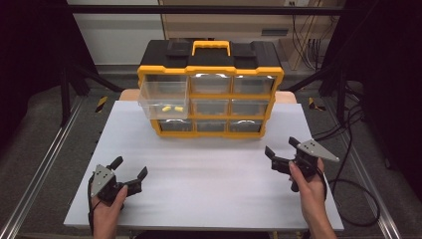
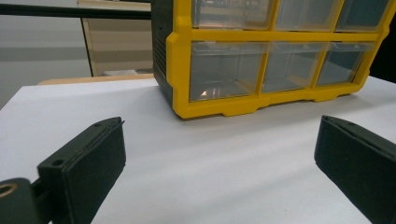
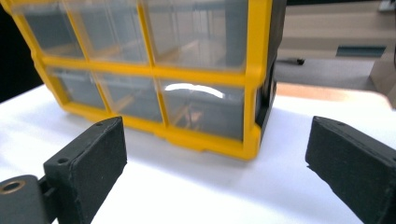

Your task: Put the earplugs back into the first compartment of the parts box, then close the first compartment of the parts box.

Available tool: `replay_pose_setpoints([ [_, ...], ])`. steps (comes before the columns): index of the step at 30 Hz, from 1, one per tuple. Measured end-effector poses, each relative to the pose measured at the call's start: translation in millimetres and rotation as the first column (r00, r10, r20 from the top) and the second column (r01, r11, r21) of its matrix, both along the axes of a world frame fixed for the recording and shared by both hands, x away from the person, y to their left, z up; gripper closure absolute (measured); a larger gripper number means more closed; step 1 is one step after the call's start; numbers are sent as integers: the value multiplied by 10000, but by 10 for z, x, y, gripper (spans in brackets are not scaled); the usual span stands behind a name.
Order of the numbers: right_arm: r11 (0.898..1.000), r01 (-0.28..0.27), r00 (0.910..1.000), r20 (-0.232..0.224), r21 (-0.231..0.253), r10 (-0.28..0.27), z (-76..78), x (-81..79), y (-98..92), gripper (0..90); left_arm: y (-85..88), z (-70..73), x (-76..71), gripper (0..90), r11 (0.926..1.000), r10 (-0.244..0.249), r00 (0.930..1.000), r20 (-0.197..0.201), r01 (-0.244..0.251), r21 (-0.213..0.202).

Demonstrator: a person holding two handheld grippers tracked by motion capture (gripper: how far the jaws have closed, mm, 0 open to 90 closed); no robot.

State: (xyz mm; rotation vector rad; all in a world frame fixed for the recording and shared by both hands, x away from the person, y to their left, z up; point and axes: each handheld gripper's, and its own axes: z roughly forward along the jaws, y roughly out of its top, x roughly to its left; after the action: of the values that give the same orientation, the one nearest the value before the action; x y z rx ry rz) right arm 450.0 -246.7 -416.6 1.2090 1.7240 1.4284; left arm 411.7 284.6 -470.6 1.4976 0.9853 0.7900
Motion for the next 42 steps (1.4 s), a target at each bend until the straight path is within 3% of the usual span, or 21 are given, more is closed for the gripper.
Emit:
replay_pose_setpoints([
  [6, 9985, -488, 9986, -190, -247, 484, -247, -95, 72, 50, -37, 48, -17, 25, 9994, -139, 9999, -63, 137, -333],
  [8, 9974, -639, 9978, -187, -332, 633, -303, -137, 84, 50, -82, 80, -15, 24, 9995, -281, 9996, -51, 280, -117],
  [12, 9952, -916, 9957, -183, -336, 910, -356, -208, 93, 50, -173, 206, -27, 25, 9980, -546, 9985, 29, 547, -324],
  [14, 9946, -999, 9949, -144, -274, 996, -389, -240, 99, 51, -232, 285, -29, 27, 9977, -651, 9978, 108, 653, -189],
  [19, 9864, -1396, 9902, -128, -867, 1390, -443, -288, 182, 51, -392, 470, -13, 36, 9953, -924, 9955, 185, 929, -272],
  [22, 9815, -1561, 9877, -151, -1108, 1554, -462, -317, 232, 50, -481, 577, -23, 34, 9948, -1020, 9943, 300, 1020, 24],
  [35, 9823, -1519, 9880, -448, -1098, 1478, -545, -308, 218, 47, -543, 1023, 51, 64, 9936, -1050, 9944, 105, 1053, -401],
  [42, 9845, -1486, 9882, -518, -929, 1443, -557, -305, 197, 46, -632, 1325, 92, 162, 9904, -1297, 9915, 125, 1302, -461],
])
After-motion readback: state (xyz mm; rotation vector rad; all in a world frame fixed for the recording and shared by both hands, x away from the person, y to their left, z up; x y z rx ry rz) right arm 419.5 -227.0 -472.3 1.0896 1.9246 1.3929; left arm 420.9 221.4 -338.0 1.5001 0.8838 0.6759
